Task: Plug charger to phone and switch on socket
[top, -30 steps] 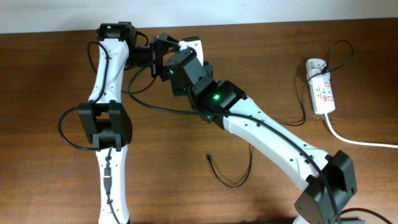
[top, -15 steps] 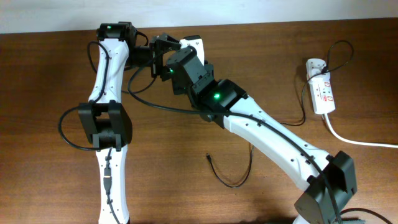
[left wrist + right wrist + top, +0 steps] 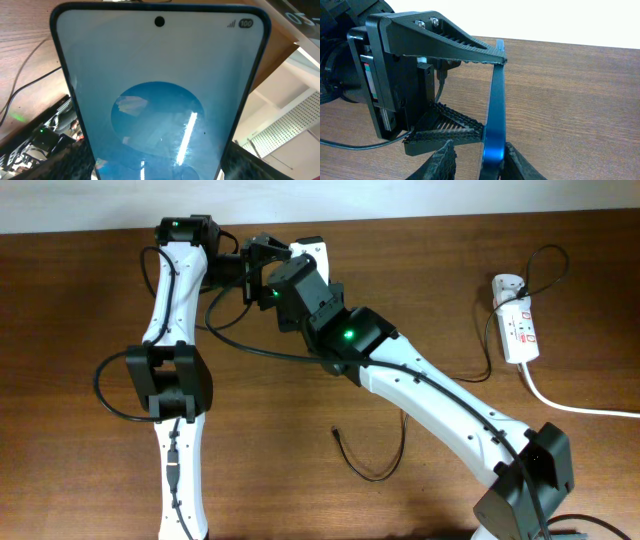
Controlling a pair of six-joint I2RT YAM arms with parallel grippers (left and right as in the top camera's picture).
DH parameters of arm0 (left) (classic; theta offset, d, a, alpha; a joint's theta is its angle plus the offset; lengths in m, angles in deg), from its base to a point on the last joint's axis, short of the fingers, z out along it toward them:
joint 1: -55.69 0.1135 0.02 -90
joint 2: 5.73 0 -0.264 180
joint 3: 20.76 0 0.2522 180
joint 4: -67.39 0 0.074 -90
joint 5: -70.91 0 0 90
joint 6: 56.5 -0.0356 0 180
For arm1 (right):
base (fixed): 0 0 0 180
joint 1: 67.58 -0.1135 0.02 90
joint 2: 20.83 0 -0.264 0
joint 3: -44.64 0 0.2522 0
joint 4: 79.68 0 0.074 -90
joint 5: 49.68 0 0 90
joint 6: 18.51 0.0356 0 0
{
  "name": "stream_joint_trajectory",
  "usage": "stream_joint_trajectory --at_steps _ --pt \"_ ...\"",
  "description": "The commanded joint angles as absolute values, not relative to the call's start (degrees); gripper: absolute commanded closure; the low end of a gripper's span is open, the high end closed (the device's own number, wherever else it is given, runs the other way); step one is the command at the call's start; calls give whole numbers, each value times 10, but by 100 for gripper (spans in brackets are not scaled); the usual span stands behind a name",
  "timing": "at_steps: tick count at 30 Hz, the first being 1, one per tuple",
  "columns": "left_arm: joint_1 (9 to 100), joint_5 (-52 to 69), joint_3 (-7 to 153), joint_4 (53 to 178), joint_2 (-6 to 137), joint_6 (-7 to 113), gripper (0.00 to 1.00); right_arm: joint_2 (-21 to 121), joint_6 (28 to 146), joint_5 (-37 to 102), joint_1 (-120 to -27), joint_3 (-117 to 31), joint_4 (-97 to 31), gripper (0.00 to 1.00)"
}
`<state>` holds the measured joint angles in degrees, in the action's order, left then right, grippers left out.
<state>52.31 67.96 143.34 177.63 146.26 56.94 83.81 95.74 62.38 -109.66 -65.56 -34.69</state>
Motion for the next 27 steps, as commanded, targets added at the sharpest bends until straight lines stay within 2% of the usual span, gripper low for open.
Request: stream_joint_trajectory --at_steps 1,16,20,21,27 --pt "524 711 1450 1777 1465 570 20 843 965 635 -1094 -672 -349 70" --pt "524 711 1450 1777 1465 570 18 843 974 635 -1095 -672 -348 78" --pt "524 711 1450 1777 1465 570 18 843 974 635 -1095 -672 -348 82" --pt "524 711 1450 1777 1465 570 14 843 974 635 -1095 -672 -348 83" --pt "524 711 1450 1777 1465 570 11 843 976 635 -1095 -672 -349 94"
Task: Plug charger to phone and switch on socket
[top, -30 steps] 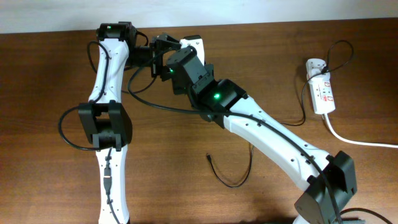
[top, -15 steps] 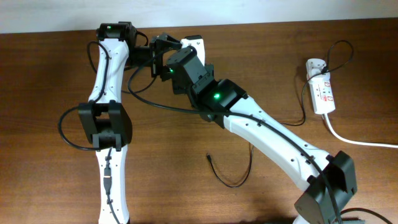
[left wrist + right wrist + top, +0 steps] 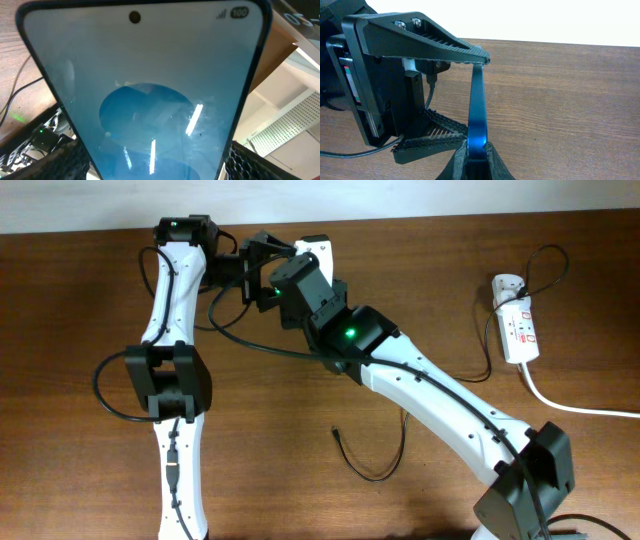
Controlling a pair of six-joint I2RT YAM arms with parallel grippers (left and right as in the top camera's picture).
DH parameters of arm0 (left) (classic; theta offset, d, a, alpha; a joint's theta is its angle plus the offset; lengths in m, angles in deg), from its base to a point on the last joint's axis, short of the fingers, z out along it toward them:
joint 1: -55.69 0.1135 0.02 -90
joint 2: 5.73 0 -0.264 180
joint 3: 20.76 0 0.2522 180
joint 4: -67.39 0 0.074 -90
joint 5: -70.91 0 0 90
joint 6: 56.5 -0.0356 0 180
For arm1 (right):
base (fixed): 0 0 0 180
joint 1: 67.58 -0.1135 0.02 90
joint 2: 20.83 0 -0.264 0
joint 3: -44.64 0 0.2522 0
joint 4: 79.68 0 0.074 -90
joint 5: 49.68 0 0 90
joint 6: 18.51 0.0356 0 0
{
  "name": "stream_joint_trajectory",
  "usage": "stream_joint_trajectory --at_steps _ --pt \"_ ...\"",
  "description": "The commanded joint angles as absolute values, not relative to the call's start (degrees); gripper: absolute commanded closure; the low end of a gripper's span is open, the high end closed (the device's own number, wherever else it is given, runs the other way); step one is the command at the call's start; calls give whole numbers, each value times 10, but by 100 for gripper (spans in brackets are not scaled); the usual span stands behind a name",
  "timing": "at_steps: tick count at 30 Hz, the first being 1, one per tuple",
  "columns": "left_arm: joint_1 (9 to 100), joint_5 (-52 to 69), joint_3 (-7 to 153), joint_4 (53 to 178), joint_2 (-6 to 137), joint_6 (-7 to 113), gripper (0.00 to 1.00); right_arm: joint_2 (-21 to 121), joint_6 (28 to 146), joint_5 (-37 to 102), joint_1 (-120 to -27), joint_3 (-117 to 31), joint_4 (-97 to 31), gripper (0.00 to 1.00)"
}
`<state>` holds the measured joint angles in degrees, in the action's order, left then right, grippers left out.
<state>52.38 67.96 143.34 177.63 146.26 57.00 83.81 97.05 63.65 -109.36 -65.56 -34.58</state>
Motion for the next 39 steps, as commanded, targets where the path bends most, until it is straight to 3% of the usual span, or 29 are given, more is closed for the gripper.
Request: stream_joint_trajectory --at_steps 1,9,14,17,20,26,39 --pt "524 711 1450 1777 1465 570 9 843 981 636 -1095 -672 -349 96" --pt "524 711 1450 1777 1465 571 1 840 1209 763 -1094 -695 -350 96" --pt "524 711 1450 1777 1465 608 0 823 1576 733 -1095 -695 -362 96" --pt "524 711 1450 1777 1465 656 15 823 1641 720 -1095 -695 -353 96" --pt "524 711 1450 1777 1465 674 17 823 1710 720 -1095 -695 -331 96" --pt "524 711 1450 1777 1465 689 41 825 1827 665 -1096 -695 -318 96" --pt "524 695 1450 1777 1465 689 64 826 1834 666 -1095 -695 -327 96"
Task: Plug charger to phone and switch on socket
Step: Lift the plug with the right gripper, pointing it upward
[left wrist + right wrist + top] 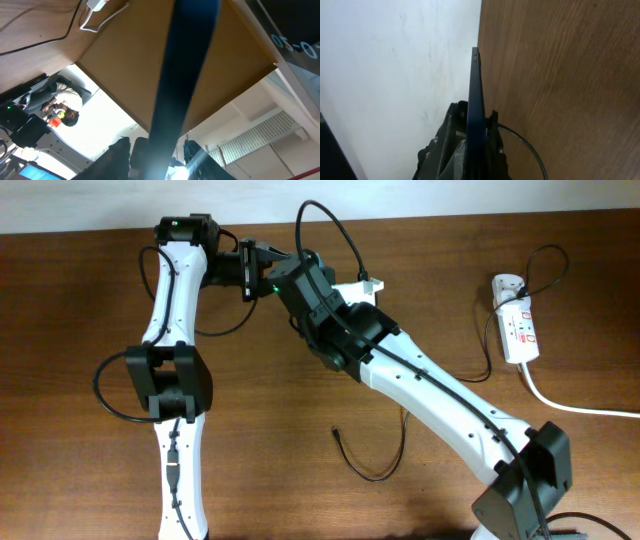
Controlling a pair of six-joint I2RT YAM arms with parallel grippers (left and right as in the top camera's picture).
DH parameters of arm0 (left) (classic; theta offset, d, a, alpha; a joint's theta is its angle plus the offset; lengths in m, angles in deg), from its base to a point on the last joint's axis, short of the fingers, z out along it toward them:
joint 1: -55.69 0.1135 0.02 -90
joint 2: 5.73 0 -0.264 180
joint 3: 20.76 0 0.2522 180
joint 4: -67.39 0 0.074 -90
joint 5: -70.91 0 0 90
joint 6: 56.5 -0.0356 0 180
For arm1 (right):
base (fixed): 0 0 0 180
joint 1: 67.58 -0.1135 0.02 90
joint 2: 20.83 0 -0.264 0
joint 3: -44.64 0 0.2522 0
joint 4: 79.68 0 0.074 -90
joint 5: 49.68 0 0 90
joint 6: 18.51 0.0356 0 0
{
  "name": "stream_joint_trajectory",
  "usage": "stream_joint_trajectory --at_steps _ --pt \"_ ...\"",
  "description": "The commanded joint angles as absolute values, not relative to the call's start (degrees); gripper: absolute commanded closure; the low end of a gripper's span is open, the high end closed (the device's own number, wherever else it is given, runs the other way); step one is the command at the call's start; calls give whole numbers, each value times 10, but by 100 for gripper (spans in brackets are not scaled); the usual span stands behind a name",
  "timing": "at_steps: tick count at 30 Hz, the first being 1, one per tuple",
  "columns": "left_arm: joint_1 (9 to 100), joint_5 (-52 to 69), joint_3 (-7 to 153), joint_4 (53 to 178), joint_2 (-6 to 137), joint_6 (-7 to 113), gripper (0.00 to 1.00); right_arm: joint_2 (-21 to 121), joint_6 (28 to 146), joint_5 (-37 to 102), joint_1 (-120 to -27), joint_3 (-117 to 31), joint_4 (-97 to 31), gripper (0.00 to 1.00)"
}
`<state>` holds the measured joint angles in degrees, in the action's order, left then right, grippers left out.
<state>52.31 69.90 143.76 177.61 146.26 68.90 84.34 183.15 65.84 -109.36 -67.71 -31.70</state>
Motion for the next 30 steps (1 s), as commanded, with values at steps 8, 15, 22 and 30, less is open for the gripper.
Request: stream_joint_trajectory --at_steps 8,15,22,30 --pt "524 697 1450 1777 1465 689 81 826 1829 663 -1096 -695 -327 96" --pt "524 700 1450 1777 1465 689 100 826 1828 638 -1096 -695 -327 68" --pt "528 693 1450 1702 1465 680 100 772 1508 633 -1061 -695 -358 2" --pt "526 679 1450 1594 1461 409 100 633 953 307 -905 -695 -37 1"
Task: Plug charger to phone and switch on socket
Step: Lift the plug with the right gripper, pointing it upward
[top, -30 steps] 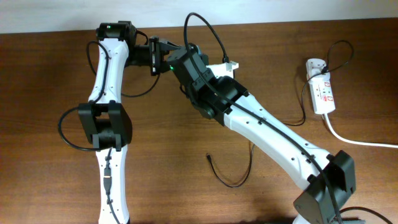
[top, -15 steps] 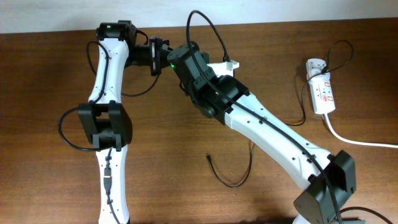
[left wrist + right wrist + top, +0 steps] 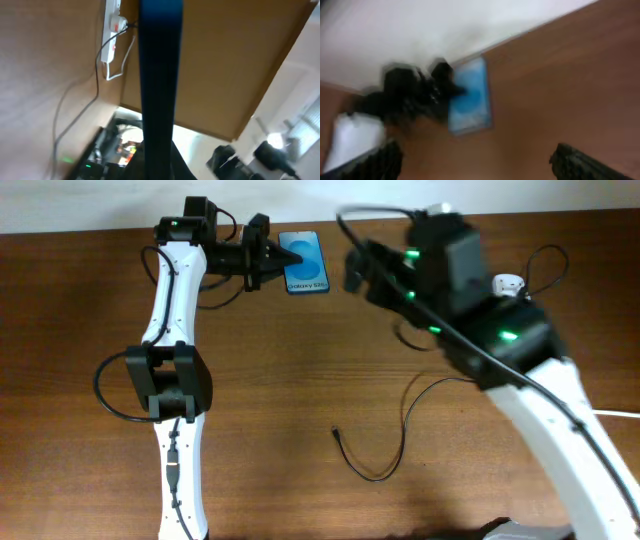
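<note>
The phone (image 3: pixel 304 262), with a lit blue screen facing up, sits at the table's far edge in my left gripper (image 3: pixel 272 260), which is shut on its left end. In the left wrist view the phone (image 3: pixel 160 75) is a dark edge-on bar running into the left gripper (image 3: pixel 159 167). My right gripper (image 3: pixel 353 270) hangs open to the phone's right, apart from it. The blurred right wrist view shows the phone (image 3: pixel 470 95) ahead of the right gripper (image 3: pixel 481 160). The black charger cable's plug end (image 3: pixel 335 433) lies loose mid-table.
The white power strip (image 3: pixel 508 282) at the far right is mostly hidden under my right arm; it also shows as the power strip (image 3: pixel 112 27) in the left wrist view. The cable (image 3: pixel 402 430) loops across the table's middle toward it.
The right gripper, which was shut on the phone, has let go and now stands open further right. The phone is now in the left gripper, screen up instead of edge-on.
First the left gripper held the phone across its jaws, with the right fingers open either side of its edge. Then the right gripper was shut on it. Later the right gripper held it turned edge-on. Now the left gripper holds it and the right is away.
</note>
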Controlling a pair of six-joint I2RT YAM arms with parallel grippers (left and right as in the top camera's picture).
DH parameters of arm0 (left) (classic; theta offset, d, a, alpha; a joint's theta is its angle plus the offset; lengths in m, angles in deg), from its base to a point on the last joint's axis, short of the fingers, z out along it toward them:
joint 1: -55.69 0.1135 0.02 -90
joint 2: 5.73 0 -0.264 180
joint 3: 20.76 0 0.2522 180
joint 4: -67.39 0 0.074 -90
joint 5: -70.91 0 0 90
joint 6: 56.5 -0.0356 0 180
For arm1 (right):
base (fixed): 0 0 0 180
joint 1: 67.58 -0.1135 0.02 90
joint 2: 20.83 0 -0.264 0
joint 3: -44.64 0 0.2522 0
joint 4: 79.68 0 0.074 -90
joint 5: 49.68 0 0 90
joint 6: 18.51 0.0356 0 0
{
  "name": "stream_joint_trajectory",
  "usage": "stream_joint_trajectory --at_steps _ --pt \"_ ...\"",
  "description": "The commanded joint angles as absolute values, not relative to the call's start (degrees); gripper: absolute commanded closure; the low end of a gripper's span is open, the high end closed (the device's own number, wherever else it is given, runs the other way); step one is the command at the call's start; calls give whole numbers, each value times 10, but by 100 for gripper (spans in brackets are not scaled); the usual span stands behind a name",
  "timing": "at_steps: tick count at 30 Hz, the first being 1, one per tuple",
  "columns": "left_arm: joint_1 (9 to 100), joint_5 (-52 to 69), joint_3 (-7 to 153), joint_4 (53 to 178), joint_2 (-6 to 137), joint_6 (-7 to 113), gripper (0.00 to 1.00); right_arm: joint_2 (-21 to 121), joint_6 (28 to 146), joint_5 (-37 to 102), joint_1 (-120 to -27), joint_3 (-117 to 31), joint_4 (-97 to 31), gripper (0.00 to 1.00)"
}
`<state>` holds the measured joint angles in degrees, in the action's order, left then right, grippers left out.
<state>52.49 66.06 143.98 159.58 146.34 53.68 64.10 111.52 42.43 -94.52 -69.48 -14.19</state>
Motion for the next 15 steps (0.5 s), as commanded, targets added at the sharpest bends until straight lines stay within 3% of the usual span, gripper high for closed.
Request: stream_joint_trajectory --at_steps 1,3,7,9,12,13,15 --pt "523 667 1451 1599 1454 373 100 637 953 304 -892 -695 25 1" --pt "519 504 1452 1600 1402 364 100 657 922 304 -893 -679 138 1" --pt "521 163 1452 1601 1302 374 100 677 918 303 -928 -580 131 2" --pt "523 56 1452 1621 1285 408 100 690 918 280 -959 -504 74 23" --pt "525 44 1449 1633 1284 412 100 734 920 197 -1007 -411 -27 36" --pt "525 44 1449 1633 1284 413 100 759 946 195 -1019 -399 -49 50" --pt "525 44 1449 1633 1284 416 100 814 958 195 -1037 -398 -67 52"
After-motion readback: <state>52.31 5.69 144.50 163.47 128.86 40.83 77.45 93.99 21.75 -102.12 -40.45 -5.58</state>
